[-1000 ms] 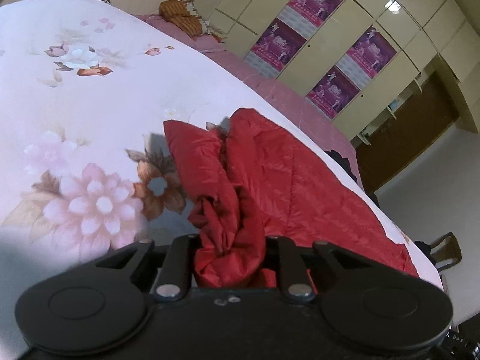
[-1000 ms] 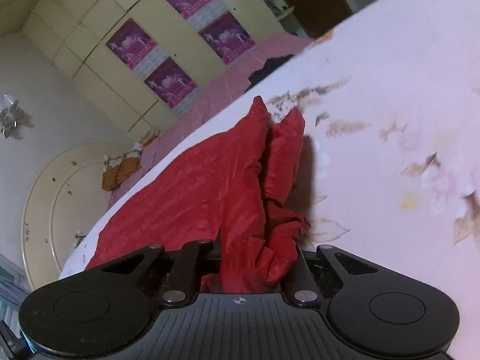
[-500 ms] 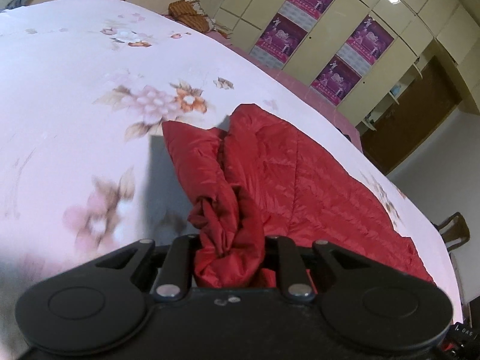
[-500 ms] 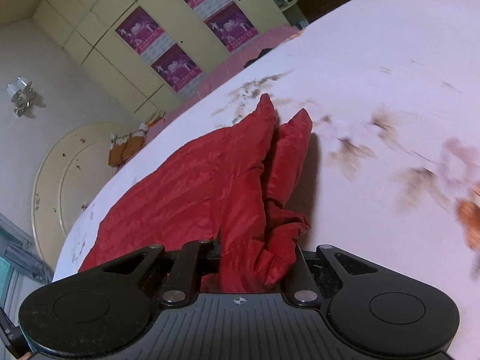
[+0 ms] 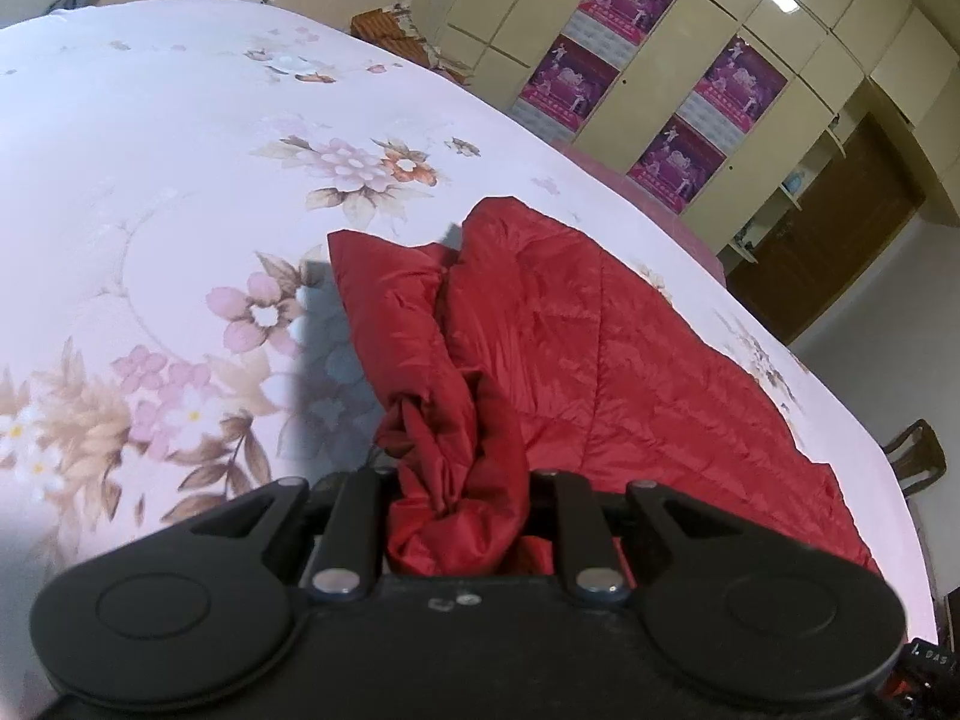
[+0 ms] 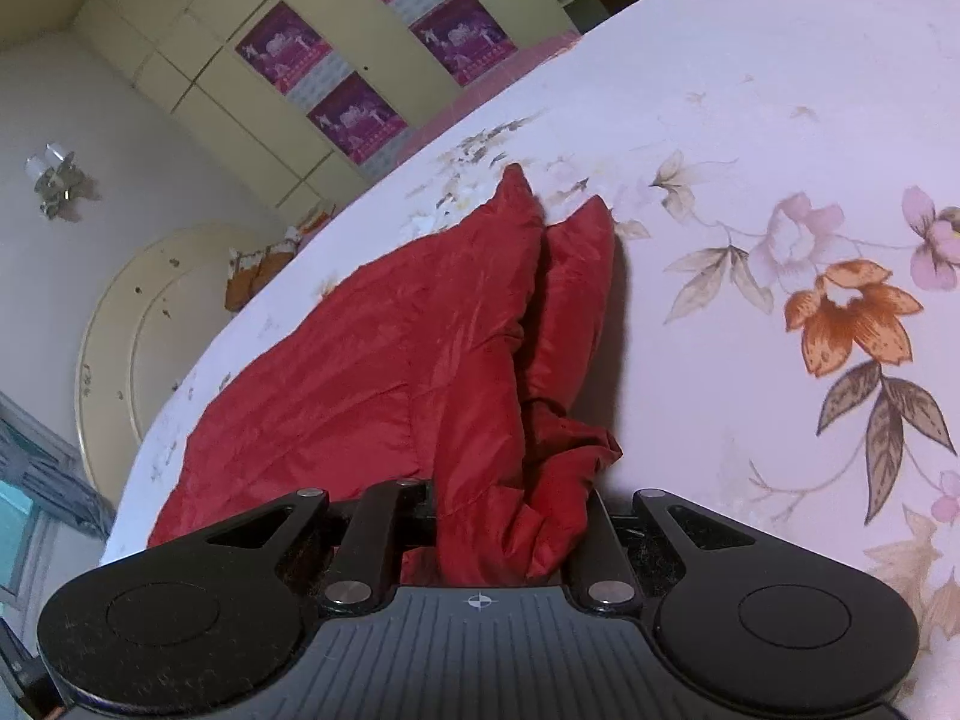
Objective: Fold large clothes
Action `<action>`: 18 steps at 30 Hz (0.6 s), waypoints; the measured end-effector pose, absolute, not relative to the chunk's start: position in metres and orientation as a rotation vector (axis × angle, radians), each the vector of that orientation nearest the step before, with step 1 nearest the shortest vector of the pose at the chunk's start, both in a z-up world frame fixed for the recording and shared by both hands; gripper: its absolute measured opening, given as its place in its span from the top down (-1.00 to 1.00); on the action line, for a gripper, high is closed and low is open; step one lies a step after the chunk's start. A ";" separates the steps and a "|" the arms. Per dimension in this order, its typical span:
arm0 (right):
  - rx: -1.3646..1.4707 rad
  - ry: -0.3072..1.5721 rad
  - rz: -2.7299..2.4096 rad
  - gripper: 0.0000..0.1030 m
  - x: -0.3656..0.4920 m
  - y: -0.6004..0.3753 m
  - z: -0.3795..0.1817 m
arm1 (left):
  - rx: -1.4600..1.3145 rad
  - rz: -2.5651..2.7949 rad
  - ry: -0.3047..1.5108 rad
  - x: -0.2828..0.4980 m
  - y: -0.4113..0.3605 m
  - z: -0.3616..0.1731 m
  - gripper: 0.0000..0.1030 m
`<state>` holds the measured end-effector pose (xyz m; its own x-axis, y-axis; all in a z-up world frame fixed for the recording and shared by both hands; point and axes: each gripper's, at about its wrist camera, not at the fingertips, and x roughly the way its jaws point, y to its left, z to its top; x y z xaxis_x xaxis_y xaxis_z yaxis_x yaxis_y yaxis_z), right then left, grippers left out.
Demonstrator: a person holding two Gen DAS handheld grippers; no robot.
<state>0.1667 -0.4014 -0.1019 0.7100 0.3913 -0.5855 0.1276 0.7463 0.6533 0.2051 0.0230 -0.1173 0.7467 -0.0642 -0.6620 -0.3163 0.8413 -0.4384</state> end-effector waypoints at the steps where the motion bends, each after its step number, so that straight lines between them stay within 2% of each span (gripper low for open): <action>1: 0.719 0.783 0.164 0.72 0.164 -0.402 -0.101 | -0.565 0.150 0.725 0.201 0.022 -0.118 0.65; 4: 0.721 0.809 0.166 0.71 0.165 -0.405 -0.108 | -0.558 0.160 0.743 0.201 0.020 -0.124 0.55; 5: 0.729 0.820 0.169 0.71 0.167 -0.406 -0.111 | -0.557 0.169 0.753 0.204 0.021 -0.128 0.43; 8: 0.719 0.845 0.150 0.34 0.176 -0.410 -0.116 | -0.566 0.164 0.755 0.206 0.024 -0.136 0.17; 10: 0.741 0.831 0.139 0.25 0.175 -0.419 -0.116 | -0.557 0.163 0.745 0.203 0.027 -0.134 -0.07; 11: 0.757 0.816 0.101 0.12 0.170 -0.426 -0.113 | -0.550 0.165 0.740 0.199 0.029 -0.133 -0.28; 12: 0.756 0.786 0.037 -0.24 0.162 -0.433 -0.108 | -0.532 0.181 0.735 0.193 0.033 -0.131 -0.67; 14: 0.734 0.719 -0.124 -0.47 0.139 -0.453 -0.096 | -0.506 0.257 0.715 0.173 0.044 -0.129 -0.88; 16: 0.751 0.678 -0.206 -0.47 0.117 -0.472 -0.085 | -0.563 0.260 0.697 0.150 0.059 -0.129 -0.85; 17: 0.750 0.646 -0.207 -0.37 0.107 -0.477 -0.078 | -0.601 0.259 0.690 0.139 0.064 -0.128 -0.77; 18: 0.734 0.634 -0.199 0.00 0.103 -0.476 -0.071 | -0.632 0.251 0.682 0.130 0.066 -0.127 -0.71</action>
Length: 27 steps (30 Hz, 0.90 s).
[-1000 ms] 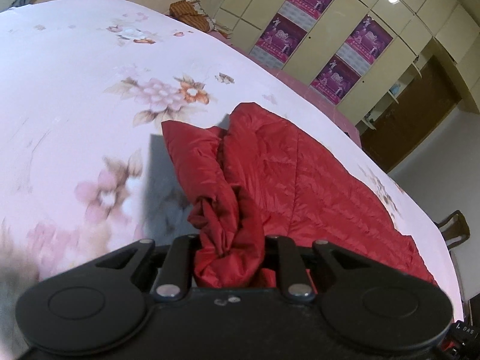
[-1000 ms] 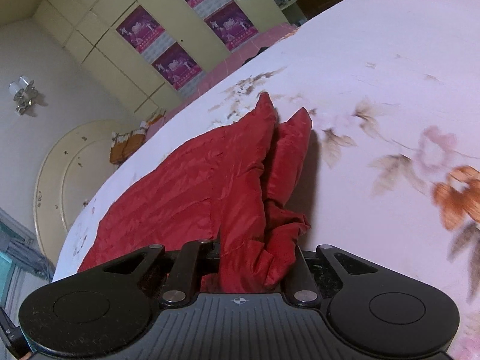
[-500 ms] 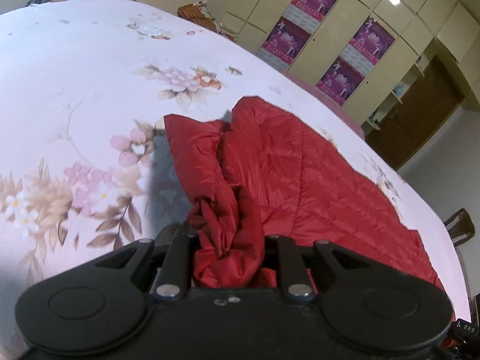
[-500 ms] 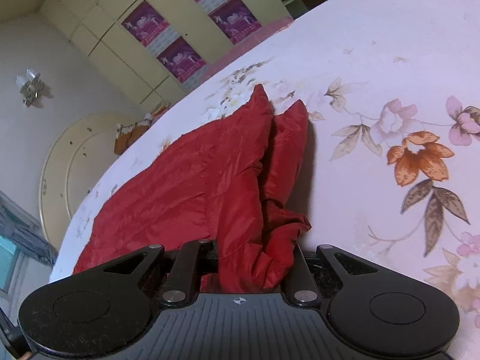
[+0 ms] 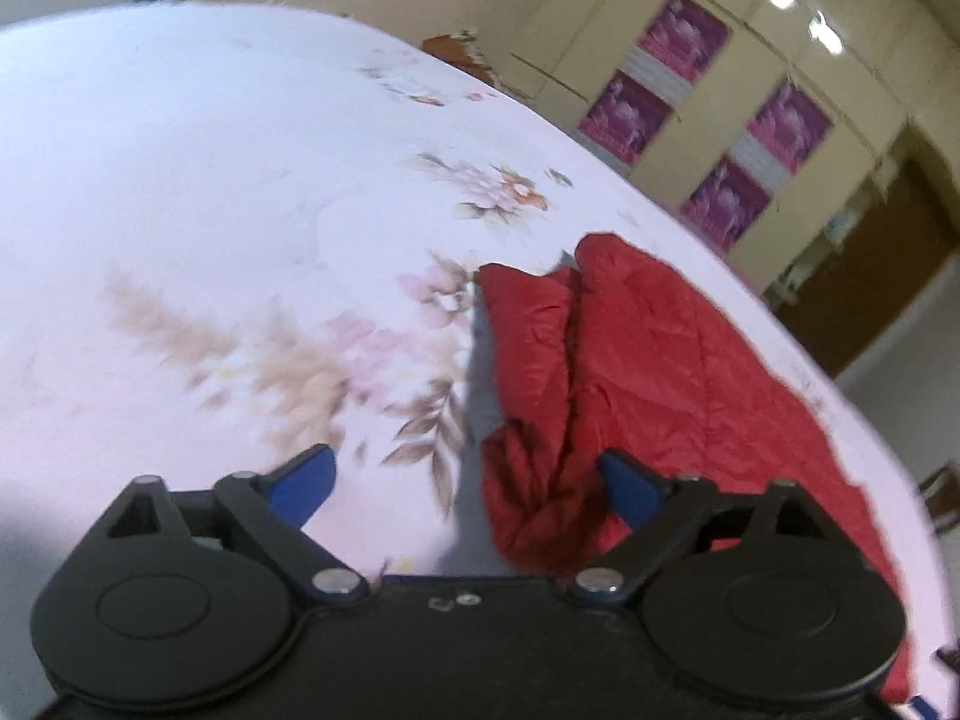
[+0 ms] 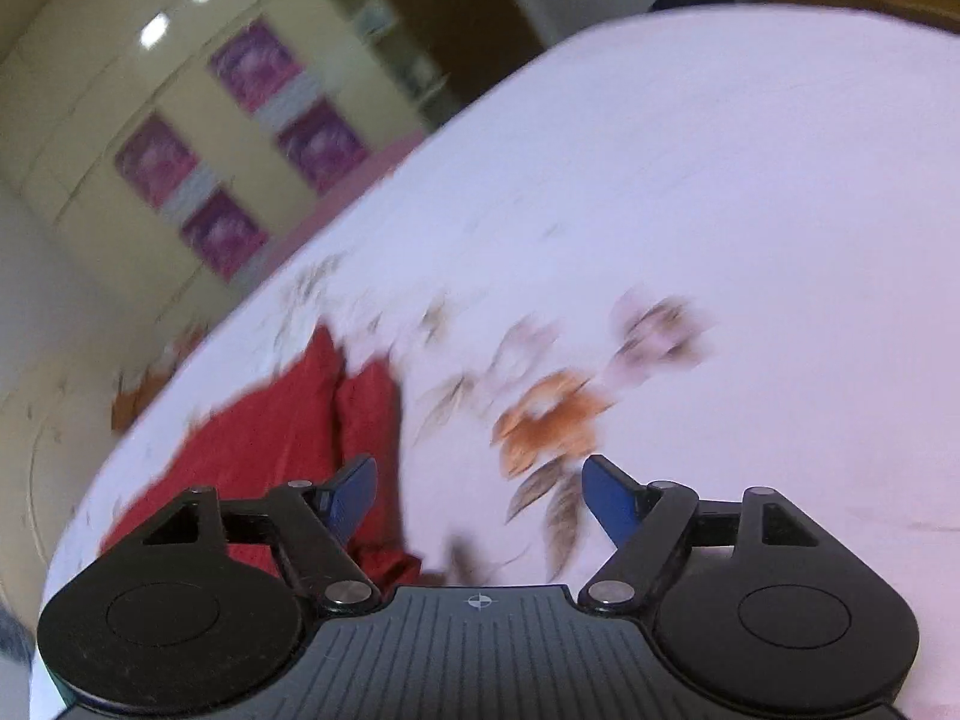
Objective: Fold large clothes
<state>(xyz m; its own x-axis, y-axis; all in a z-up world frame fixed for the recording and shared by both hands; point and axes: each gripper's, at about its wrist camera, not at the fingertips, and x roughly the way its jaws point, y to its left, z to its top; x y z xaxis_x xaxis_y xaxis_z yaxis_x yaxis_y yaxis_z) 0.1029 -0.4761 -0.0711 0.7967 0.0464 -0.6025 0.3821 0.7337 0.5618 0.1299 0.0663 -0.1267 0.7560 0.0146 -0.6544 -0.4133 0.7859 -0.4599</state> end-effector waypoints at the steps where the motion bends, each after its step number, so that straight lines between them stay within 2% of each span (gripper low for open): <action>1: 0.702 0.635 -0.188 0.19 0.101 -0.472 -0.063 | -0.654 0.239 0.681 0.123 0.066 -0.125 -0.66; 2: 0.685 0.634 -0.175 0.48 0.100 -0.465 -0.058 | -0.675 0.232 0.680 0.117 0.064 -0.123 -0.56; 3: 0.680 0.630 -0.147 0.67 0.100 -0.456 -0.051 | -0.706 0.218 0.677 0.113 0.061 -0.122 -0.48; 4: 0.680 0.630 -0.102 0.73 0.100 -0.445 -0.046 | -0.740 0.180 0.684 0.110 0.057 -0.122 -0.39; 5: 0.671 0.638 -0.057 0.76 0.101 -0.431 -0.042 | -0.754 0.148 0.696 0.110 0.052 -0.122 -0.20; 6: 0.651 0.647 -0.012 0.76 0.104 -0.416 -0.037 | -0.750 0.123 0.718 0.111 0.045 -0.122 -0.06; 10: 0.586 0.707 0.188 0.76 0.117 -0.344 -0.029 | -0.700 0.091 0.791 0.120 0.027 -0.129 0.02; 14: 0.522 0.760 0.282 0.76 0.131 -0.288 -0.036 | -0.809 0.096 0.736 0.129 0.042 -0.138 -0.35; 16: 0.510 0.775 0.315 0.76 0.139 -0.268 -0.040 | -0.835 0.106 0.711 0.141 0.048 -0.140 -0.32; 17: 0.503 0.779 0.327 0.76 0.141 -0.261 -0.041 | -0.864 0.094 0.696 0.148 0.051 -0.142 -0.18; 20: 0.463 0.794 0.369 0.76 0.149 -0.235 -0.044 | -0.908 0.062 0.705 0.166 0.054 -0.150 0.55; 23: 0.398 0.838 0.337 0.76 0.160 -0.216 -0.064 | -0.858 0.026 0.634 0.163 0.047 -0.133 0.69; 27: 0.313 0.894 0.304 0.89 0.168 -0.200 -0.097 | -0.721 -0.033 0.582 0.159 0.029 -0.110 0.69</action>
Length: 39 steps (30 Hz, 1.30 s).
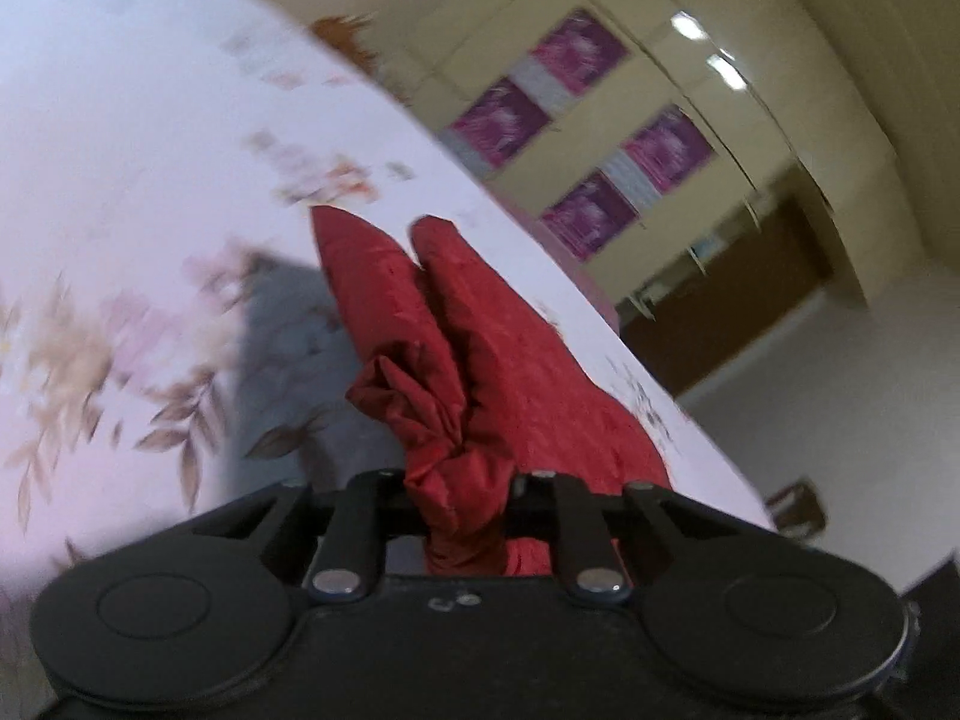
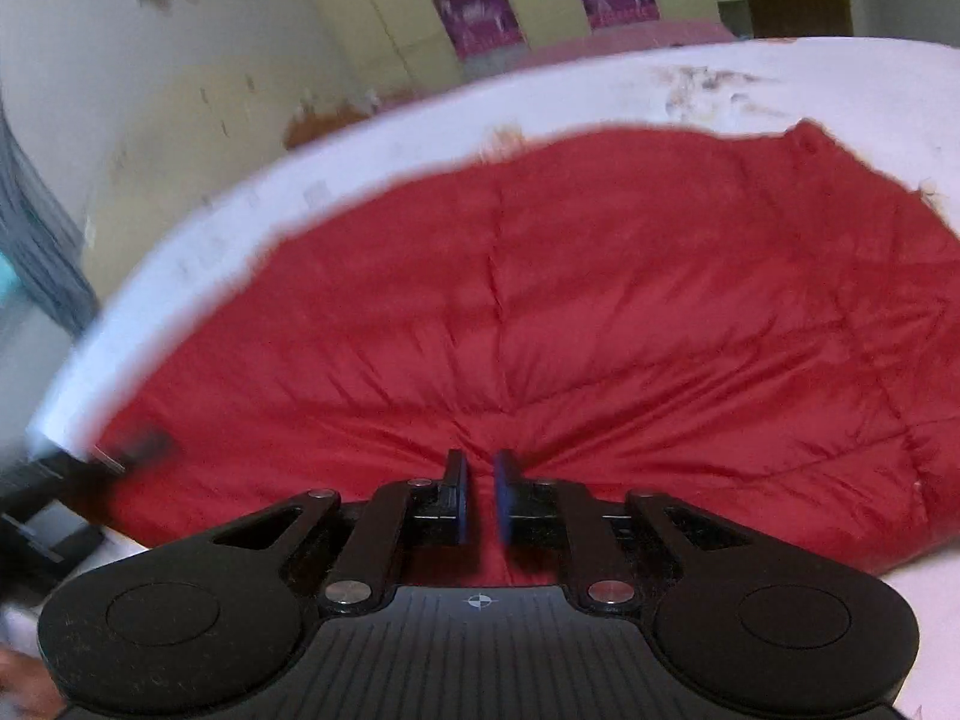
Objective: Fold large clothes
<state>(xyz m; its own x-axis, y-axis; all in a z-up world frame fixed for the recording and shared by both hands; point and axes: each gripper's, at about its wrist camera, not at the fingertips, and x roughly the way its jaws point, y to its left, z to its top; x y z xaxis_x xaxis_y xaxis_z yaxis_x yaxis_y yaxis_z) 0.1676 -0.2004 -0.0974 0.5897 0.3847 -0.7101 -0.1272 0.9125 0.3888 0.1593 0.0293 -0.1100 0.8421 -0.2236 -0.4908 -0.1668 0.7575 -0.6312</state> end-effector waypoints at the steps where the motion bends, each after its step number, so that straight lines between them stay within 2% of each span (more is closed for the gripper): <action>1: 0.322 0.892 0.299 0.89 0.169 -0.201 -0.099 | -0.700 -0.034 0.584 0.160 0.027 -0.108 0.69; 10: 0.409 0.879 0.280 0.88 0.140 -0.225 -0.064 | -0.568 -0.056 0.592 0.168 0.017 -0.085 0.69; 14: 0.355 0.954 0.267 0.88 0.140 -0.212 -0.083 | -0.546 -0.093 0.577 0.163 0.013 -0.085 0.69; 20: 0.381 0.954 0.274 0.88 0.146 -0.218 -0.091 | -0.422 -0.169 0.513 0.159 -0.009 -0.061 0.69; 26: 0.496 0.822 0.270 0.88 0.163 -0.244 -0.064 | -0.340 -0.165 0.507 0.162 -0.022 -0.046 0.69; 30: 0.522 0.947 0.289 0.88 0.189 -0.245 -0.099 | -0.287 -0.167 0.502 0.164 -0.041 -0.035 0.69; 35: 0.584 0.923 0.347 0.88 0.170 -0.279 -0.080 | -0.240 -0.162 0.480 0.162 -0.072 -0.020 0.69; 39: 0.547 1.031 0.432 0.89 0.154 -0.281 -0.097 | -0.215 -0.198 0.470 0.161 -0.106 -0.011 0.69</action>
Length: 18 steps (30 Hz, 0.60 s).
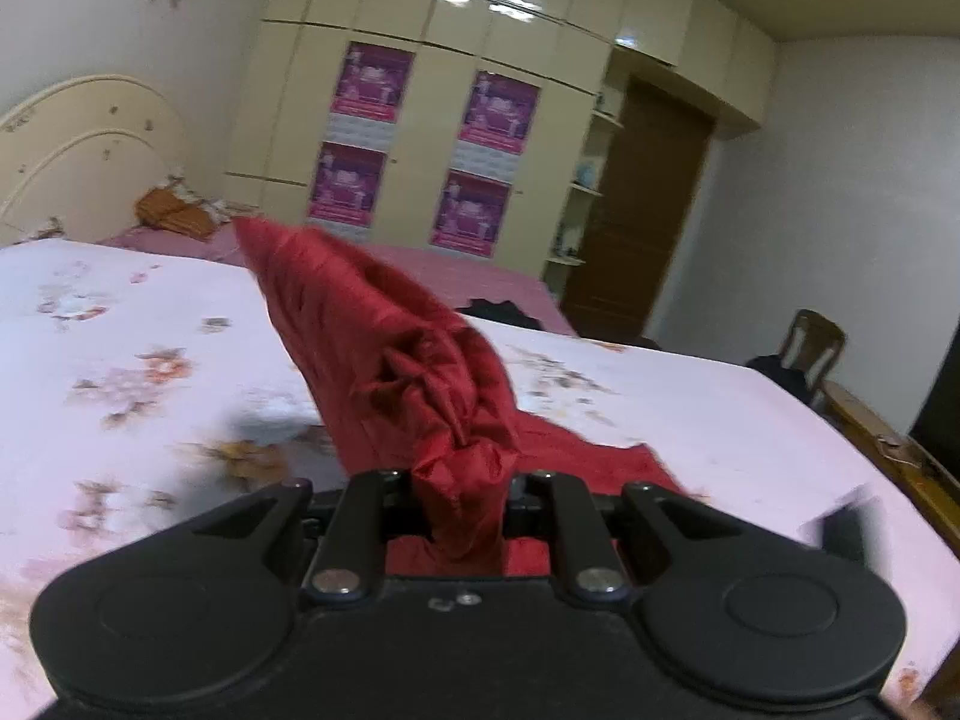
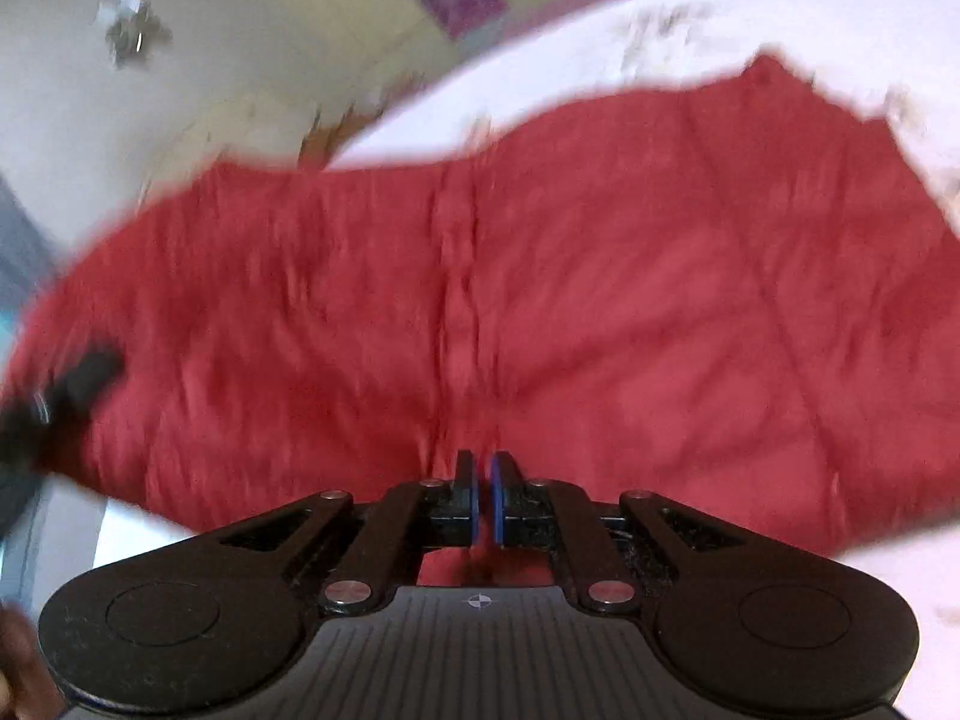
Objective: Fold large clothes
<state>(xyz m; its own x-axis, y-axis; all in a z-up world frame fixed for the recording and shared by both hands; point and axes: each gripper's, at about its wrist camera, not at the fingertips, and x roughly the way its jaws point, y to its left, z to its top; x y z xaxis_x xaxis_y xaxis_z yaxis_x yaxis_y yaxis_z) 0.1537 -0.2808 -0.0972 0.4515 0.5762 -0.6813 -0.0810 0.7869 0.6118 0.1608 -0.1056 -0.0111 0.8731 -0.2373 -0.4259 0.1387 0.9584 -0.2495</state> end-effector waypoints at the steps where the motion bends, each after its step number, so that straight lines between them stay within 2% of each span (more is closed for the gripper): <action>1: 0.551 1.032 0.447 0.89 0.155 -0.280 -0.107 | -0.212 -0.207 0.474 0.162 -0.116 -0.010 0.69; 2: 0.581 1.030 0.458 1.00 0.157 -0.283 -0.113 | -0.197 -0.213 0.475 0.163 -0.127 -0.009 0.69; 4: 0.647 1.038 0.480 1.00 0.158 -0.294 -0.113 | -0.164 -0.224 0.475 0.165 -0.148 -0.006 0.70; 7: 0.696 0.920 0.471 1.00 0.146 -0.332 -0.098 | -0.122 -0.233 0.488 0.174 -0.178 -0.009 0.70; 13: 0.762 0.844 0.312 1.00 0.125 -0.428 -0.089 | -0.035 -0.318 0.578 0.201 -0.239 -0.034 0.69; 14: 0.771 0.830 0.279 1.00 0.122 -0.440 -0.089 | -0.021 -0.344 0.620 0.208 -0.249 -0.043 0.64; 17: 0.823 0.800 0.181 1.00 0.120 -0.471 -0.090 | 0.023 -0.474 0.786 0.224 -0.275 -0.077 0.26; 18: 0.836 0.791 0.144 0.75 0.122 -0.478 -0.087 | 0.012 -0.497 0.811 0.224 -0.278 -0.083 0.21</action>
